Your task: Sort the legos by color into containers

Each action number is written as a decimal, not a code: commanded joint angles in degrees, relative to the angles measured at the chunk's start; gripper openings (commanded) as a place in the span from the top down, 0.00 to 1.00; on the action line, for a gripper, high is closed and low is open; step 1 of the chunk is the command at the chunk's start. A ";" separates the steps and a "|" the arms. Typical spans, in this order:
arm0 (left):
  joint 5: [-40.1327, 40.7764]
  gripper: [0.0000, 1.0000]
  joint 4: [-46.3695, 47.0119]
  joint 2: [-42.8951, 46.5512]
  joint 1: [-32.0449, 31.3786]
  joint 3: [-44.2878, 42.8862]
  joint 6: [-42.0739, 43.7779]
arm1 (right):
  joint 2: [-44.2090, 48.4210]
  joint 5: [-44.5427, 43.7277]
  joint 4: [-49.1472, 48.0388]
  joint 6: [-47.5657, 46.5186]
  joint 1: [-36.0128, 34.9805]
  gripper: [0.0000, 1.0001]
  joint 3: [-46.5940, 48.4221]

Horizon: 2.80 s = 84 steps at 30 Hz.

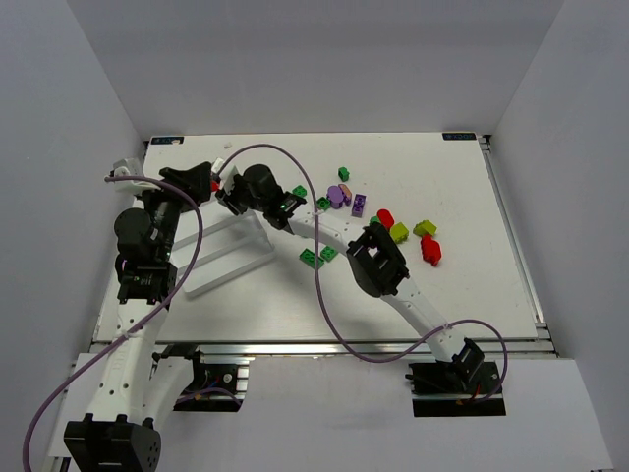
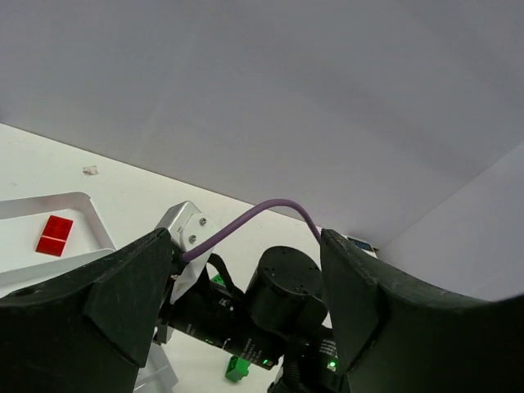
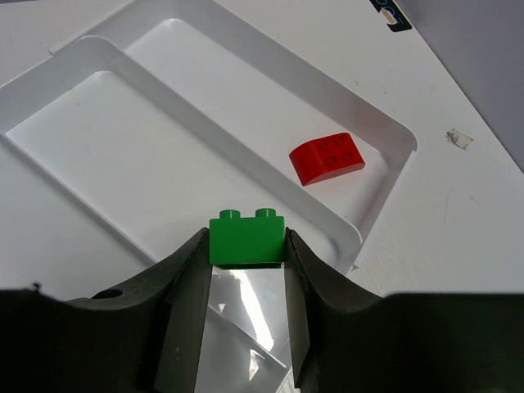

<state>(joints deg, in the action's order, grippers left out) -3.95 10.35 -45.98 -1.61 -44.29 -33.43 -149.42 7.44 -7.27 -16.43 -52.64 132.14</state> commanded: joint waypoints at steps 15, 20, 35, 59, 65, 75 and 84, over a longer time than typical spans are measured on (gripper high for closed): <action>-2.12 0.18 0.99 -0.61 0.46 0.79 0.12 | 1.93 -0.15 -0.38 0.96 1.31 0.38 3.04; -3.43 0.26 2.74 -1.22 0.38 1.40 0.03 | 11.40 1.25 6.27 -0.18 3.25 0.32 -3.98; -20.94 0.73 -0.35 -19.84 -7.08 -4.19 -3.50 | 70.97 35.81 20.89 10.89 21.18 0.66 -63.64; 9.85 0.34 -36.36 -55.18 -35.66 -37.26 19.80 | 115.06 21.82 10.78 1.50 28.12 0.50 -92.76; 2.19 0.49 -33.46 -52.73 -35.92 -32.79 20.68 | 110.16 9.21 11.57 0.52 28.12 0.79 -92.41; 9.91 0.32 -28.63 -36.83 -35.84 -25.24 22.62 | 89.75 -16.13 21.17 7.72 31.45 0.17 -84.23; 13.35 0.30 -26.09 -29.01 -35.66 -22.86 24.29 | 82.11 -15.53 22.82 7.46 39.01 0.12 -84.67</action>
<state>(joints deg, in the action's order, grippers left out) 7.60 -16.91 -77.71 -37.60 -68.71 -10.26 -65.67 -6.20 14.26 -9.26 -15.11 45.65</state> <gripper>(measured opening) 0.702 0.883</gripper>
